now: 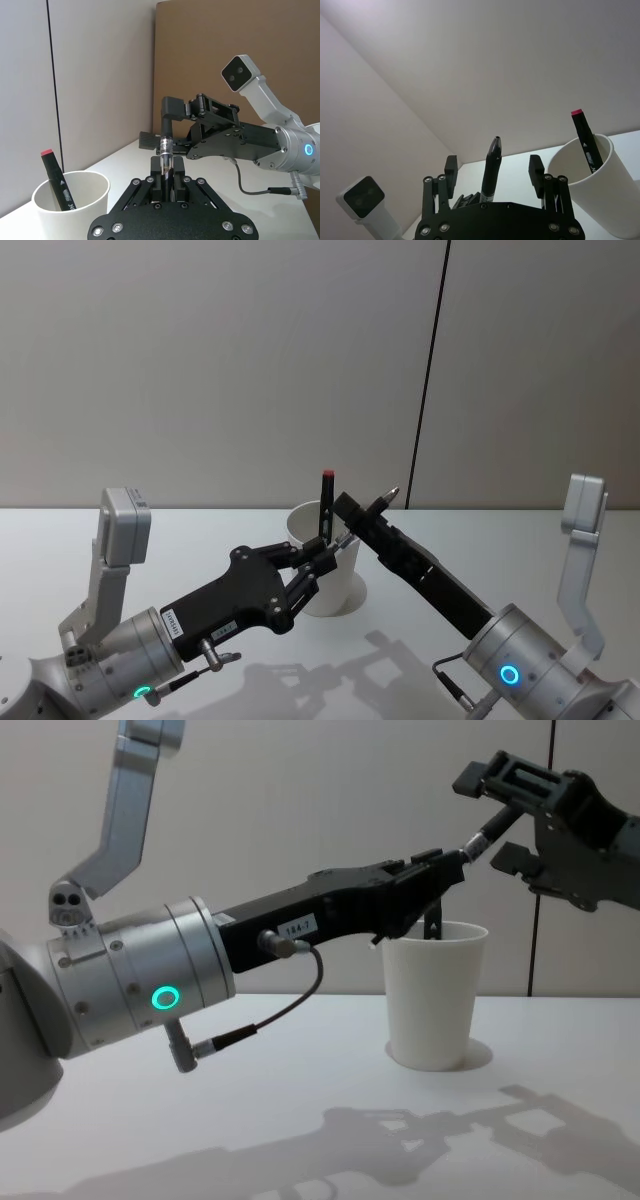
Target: Place the pen into the pen holder.
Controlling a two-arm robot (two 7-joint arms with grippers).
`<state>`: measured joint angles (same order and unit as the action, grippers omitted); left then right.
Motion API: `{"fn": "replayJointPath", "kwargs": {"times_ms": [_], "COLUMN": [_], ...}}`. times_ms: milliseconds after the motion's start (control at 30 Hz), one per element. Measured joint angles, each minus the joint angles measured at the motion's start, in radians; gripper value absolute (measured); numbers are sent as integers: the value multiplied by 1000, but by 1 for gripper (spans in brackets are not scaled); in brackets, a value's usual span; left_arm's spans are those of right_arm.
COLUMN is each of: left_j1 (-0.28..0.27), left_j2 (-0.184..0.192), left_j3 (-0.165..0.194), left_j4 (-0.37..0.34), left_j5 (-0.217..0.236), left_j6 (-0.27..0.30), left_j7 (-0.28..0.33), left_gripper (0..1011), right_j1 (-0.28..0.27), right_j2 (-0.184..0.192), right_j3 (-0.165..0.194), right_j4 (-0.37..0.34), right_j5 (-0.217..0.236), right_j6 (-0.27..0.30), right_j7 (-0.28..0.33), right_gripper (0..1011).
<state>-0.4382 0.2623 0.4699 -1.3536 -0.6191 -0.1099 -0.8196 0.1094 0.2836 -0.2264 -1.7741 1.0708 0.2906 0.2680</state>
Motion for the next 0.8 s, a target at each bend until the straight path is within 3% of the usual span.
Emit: {"fn": "replayJointPath", "kwargs": {"times_ms": [100, 133, 267, 367, 467, 533, 633, 800], "left_j1": [0, 0, 0, 0, 0, 0, 0, 0], "left_j2": [0, 0, 0, 0, 0, 0, 0, 0], "left_j3": [0, 0, 0, 0, 0, 0, 0, 0], "left_j4": [0, 0, 0, 0, 0, 0, 0, 0], "left_j5": [0, 0, 0, 0, 0, 0, 0, 0], "left_j6": [0, 0, 0, 0, 0, 0, 0, 0], "left_j7": [0, 0, 0, 0, 0, 0, 0, 0], "left_gripper": [146, 146, 146, 146, 146, 146, 146, 146], "right_j1": [-1, -1, -2, -2, -2, -2, -3, -3], "right_j2": [0, 0, 1, 1, 1, 1, 1, 2], "right_j3": [0, 0, 0, 0, 0, 0, 0, 0], "right_j4": [-1, -1, -2, -2, -3, -3, -3, -4], "right_j5": [1, 1, 1, 2, 2, 2, 2, 3], "right_j6": [-2, -2, -5, -6, -7, -7, -8, -9], "right_j7": [-1, -1, -3, -4, -4, -4, -5, -5], "right_gripper": [861, 798, 730, 588, 531, 418, 384, 188]}}
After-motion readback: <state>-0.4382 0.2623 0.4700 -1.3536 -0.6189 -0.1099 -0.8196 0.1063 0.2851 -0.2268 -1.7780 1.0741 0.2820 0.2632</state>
